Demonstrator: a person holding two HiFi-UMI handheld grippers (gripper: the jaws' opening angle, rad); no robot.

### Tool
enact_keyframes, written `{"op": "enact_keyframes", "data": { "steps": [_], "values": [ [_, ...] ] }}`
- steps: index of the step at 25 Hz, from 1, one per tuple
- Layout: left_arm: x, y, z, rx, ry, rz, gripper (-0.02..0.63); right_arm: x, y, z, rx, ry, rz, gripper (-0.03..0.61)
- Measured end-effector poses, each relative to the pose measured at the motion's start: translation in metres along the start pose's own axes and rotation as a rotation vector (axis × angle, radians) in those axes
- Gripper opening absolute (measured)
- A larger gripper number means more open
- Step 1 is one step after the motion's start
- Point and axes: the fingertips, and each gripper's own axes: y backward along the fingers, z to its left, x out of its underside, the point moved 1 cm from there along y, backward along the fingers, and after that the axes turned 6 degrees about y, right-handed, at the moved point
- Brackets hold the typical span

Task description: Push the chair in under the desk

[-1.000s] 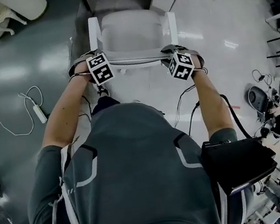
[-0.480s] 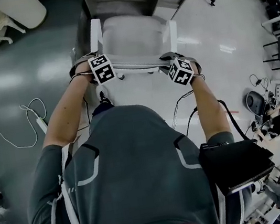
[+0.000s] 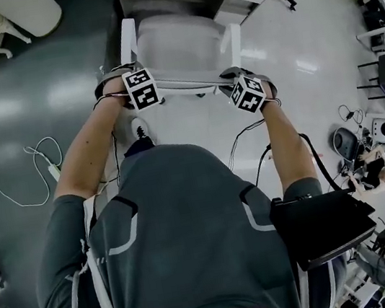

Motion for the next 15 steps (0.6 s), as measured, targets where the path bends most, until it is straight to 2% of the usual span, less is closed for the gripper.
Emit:
{"op": "enact_keyframes", "data": {
  "steps": [4, 8, 15],
  "values": [
    [0.006, -0.005, 0.023, -0.033, -0.015, -0.015, 0.152, -0.010, -0.010, -0.016, 0.014, 0.016, 0.017, 0.110],
    [0.012, -0.009, 0.042, -0.062, -0.039, -0.057, 0.153, -0.019, -0.019, -0.029, 0.000, -0.010, 0.040, 0.114],
    [0.027, -0.007, 0.069, -0.014, -0.059, -0.059, 0.155, -0.040, -0.026, -0.050, 0.003, -0.083, 0.076, 0.138]
  ]
}}
